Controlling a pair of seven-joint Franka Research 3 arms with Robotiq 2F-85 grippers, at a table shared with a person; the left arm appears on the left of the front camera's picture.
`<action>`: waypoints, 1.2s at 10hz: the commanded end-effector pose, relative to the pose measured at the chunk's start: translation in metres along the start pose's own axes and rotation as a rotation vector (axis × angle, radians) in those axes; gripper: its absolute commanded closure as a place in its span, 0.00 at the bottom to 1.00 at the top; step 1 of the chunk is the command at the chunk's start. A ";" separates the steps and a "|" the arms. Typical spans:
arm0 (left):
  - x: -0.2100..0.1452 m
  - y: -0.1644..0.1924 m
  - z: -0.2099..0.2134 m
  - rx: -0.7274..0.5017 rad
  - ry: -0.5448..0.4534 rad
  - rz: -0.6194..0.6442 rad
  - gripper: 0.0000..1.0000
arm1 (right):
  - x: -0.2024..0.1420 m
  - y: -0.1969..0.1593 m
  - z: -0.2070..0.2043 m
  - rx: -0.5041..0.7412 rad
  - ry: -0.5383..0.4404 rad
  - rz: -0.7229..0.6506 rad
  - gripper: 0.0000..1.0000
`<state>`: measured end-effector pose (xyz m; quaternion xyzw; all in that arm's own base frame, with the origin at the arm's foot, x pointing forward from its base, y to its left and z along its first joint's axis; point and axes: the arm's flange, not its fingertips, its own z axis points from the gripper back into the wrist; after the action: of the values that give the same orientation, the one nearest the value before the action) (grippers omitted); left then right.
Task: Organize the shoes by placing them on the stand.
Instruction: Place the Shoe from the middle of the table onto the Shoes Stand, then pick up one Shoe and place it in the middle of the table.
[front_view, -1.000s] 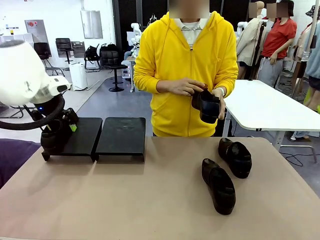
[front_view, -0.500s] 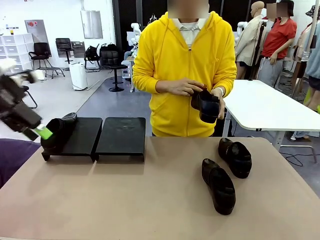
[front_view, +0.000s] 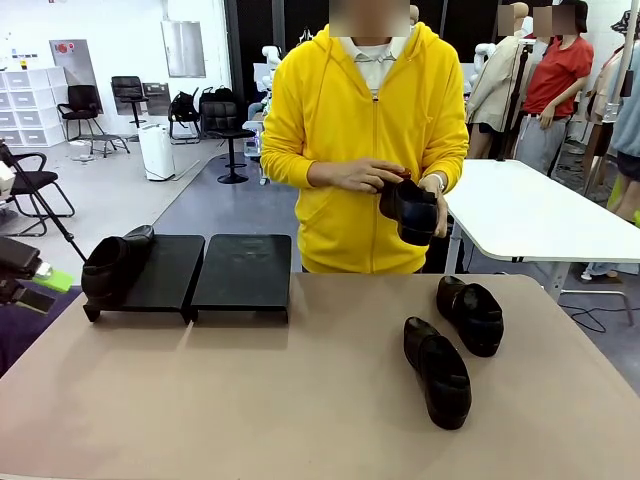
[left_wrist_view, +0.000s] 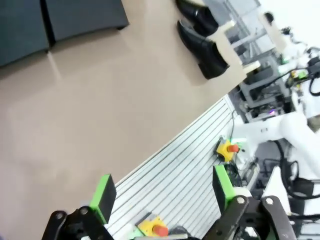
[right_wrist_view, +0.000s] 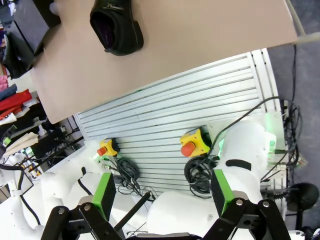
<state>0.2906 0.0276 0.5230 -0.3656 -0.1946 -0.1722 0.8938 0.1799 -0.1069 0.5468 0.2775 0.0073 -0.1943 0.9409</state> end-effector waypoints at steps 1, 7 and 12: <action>0.010 -0.003 0.005 0.019 0.042 -0.020 0.00 | -0.001 0.000 0.005 -0.006 0.000 0.000 0.00; 0.010 -0.003 0.005 0.019 0.042 -0.020 0.00 | -0.001 0.000 0.005 -0.006 0.000 0.000 0.00; 0.010 -0.003 0.005 0.019 0.042 -0.020 0.00 | 0.000 0.000 0.000 0.000 0.000 0.000 0.00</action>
<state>0.2975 0.0238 0.5328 -0.3554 -0.1851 -0.1797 0.8984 0.1799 -0.1069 0.5466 0.2775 0.0075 -0.1943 0.9408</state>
